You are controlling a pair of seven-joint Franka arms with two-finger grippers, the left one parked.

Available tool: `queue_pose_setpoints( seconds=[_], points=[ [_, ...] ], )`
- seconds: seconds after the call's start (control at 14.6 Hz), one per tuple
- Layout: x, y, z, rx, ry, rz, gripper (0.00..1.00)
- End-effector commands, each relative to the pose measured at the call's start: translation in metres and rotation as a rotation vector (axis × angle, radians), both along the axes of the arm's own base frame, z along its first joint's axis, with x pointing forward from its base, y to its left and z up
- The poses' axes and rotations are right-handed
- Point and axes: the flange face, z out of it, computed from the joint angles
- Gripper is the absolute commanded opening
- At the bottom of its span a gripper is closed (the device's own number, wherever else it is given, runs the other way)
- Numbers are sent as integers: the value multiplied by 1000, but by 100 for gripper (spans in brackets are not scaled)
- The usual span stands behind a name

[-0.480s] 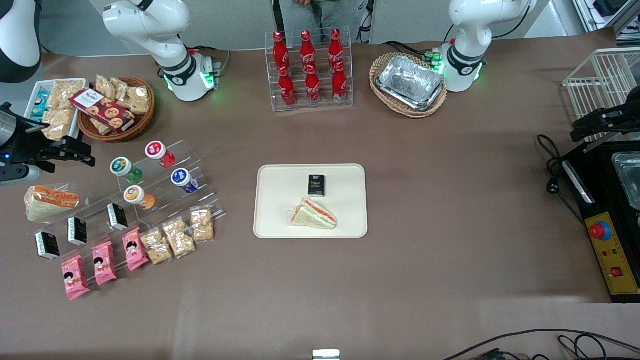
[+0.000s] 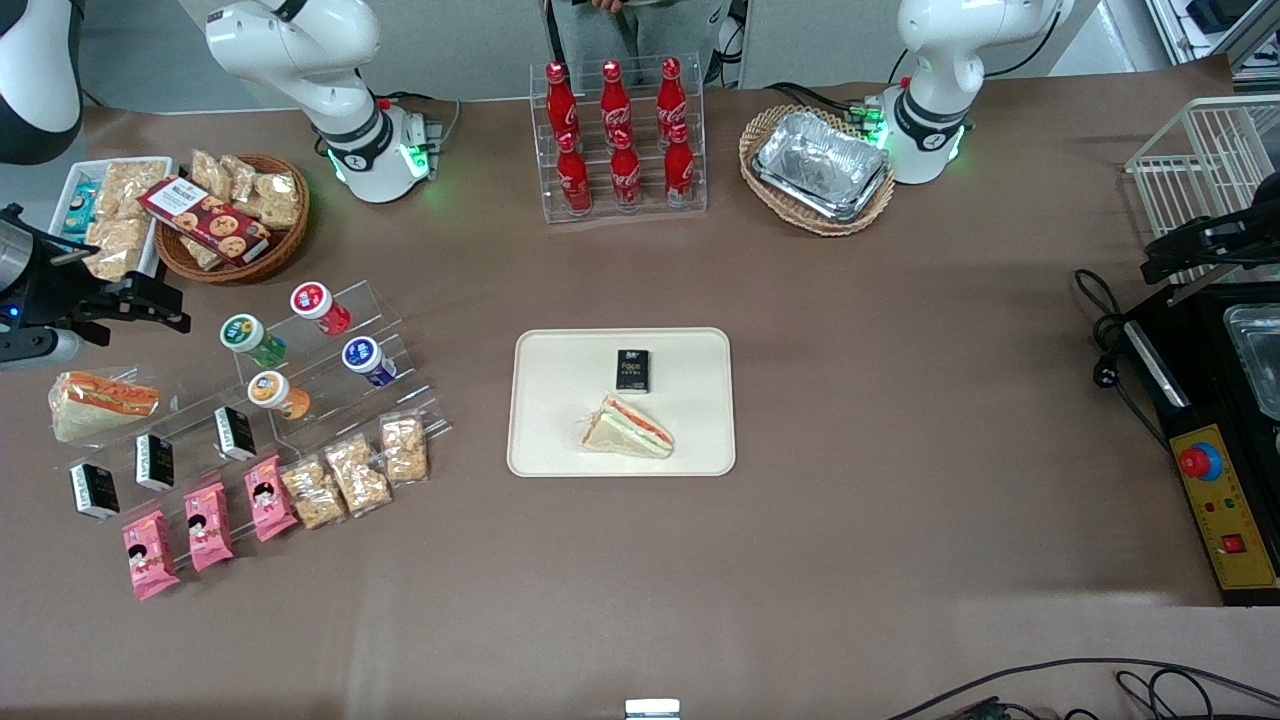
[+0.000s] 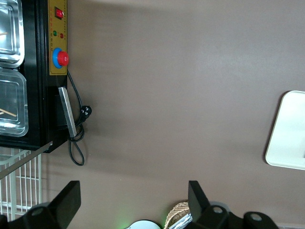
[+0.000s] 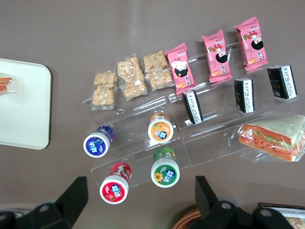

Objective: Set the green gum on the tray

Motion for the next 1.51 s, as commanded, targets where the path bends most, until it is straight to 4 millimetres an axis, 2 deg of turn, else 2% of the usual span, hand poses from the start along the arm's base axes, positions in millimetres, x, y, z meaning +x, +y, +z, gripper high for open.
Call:
queue_pose_setpoints(
  seconds=[0.0,0.21,0.27,0.48,0.69,0.75,1.17,1.44],
  points=[
    [1,-1,5,21,-9,4,100],
    [-7,-5,9,21,-17,2,100],
    [-16,-6,7,21,-13,1,100],
    [-57,-16,-6,26,-60,0,100],
    [-102,-38,-29,25,-93,-4,100],
    [-111,-39,-33,26,-90,-5,100],
    [-113,-39,-42,-4,-65,6,100],
    [-104,-37,-65,-39,-33,18,100]
  ],
)
